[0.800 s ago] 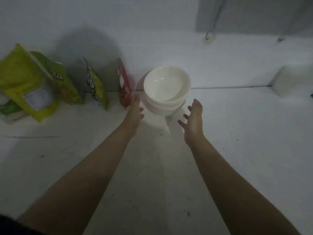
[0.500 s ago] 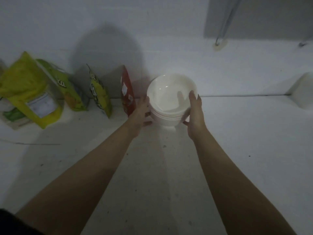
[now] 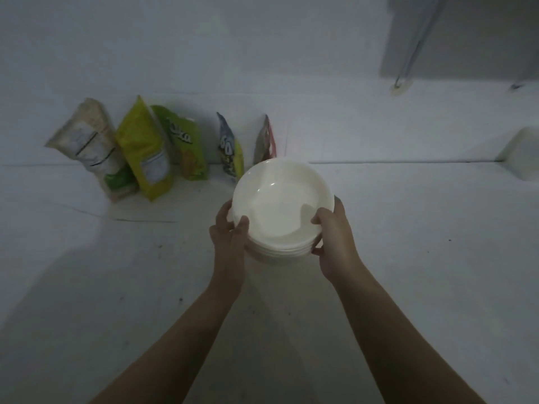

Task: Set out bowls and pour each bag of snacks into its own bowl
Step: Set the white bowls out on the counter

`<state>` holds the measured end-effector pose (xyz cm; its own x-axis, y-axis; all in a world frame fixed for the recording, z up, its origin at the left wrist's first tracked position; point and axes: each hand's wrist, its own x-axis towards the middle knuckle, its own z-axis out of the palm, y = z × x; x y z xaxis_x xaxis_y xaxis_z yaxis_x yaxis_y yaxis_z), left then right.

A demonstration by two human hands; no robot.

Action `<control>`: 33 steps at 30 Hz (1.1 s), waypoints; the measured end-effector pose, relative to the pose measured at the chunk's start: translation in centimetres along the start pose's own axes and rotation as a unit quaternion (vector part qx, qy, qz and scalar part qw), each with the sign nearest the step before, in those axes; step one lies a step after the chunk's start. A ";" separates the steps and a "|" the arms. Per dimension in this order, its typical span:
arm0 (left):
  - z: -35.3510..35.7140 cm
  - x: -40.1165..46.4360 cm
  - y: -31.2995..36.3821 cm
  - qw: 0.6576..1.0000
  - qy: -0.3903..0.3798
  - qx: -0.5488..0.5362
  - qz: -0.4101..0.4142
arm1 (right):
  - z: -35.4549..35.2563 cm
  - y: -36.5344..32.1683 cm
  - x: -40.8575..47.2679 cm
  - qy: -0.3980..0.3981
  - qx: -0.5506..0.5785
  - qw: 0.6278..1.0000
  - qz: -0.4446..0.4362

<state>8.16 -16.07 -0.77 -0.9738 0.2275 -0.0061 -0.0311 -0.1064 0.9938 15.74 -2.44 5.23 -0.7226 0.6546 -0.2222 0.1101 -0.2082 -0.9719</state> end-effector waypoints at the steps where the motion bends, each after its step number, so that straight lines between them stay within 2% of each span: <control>1: -1.6 -0.5 0.4 1.000 0.011 -0.010 -0.008 | 1.3 0.1 -1.3 -0.008 -0.005 1.000 0.004; 9: -16.3 -3.6 3.9 0.997 0.025 -0.053 0.042 | 13.3 1.4 -11.2 -0.057 -0.015 0.998 0.029; 12: -22.8 -4.6 4.1 0.995 0.055 -0.069 0.051 | 18.2 3.0 -14.9 -0.095 -0.032 0.994 0.033; 19: -33.3 -7.1 3.8 0.995 0.083 -0.044 0.026 | 26.3 6.3 -20.0 -0.150 -0.068 0.985 0.044; 26: -39.5 -7.6 3.9 0.991 0.129 0.000 0.025 | 30.7 6.2 -21.5 -0.186 -0.136 0.971 0.061; 33: -40.3 -7.6 3.7 0.990 0.127 0.054 0.022 | 33.1 4.9 -19.8 -0.169 -0.238 0.956 -0.030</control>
<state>6.35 -57.24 -1.46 -0.9994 -0.0265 0.0232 0.0233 -0.0037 0.9997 8.02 -40.46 7.50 -0.9076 0.3666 -0.2046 0.3014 0.2296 -0.9255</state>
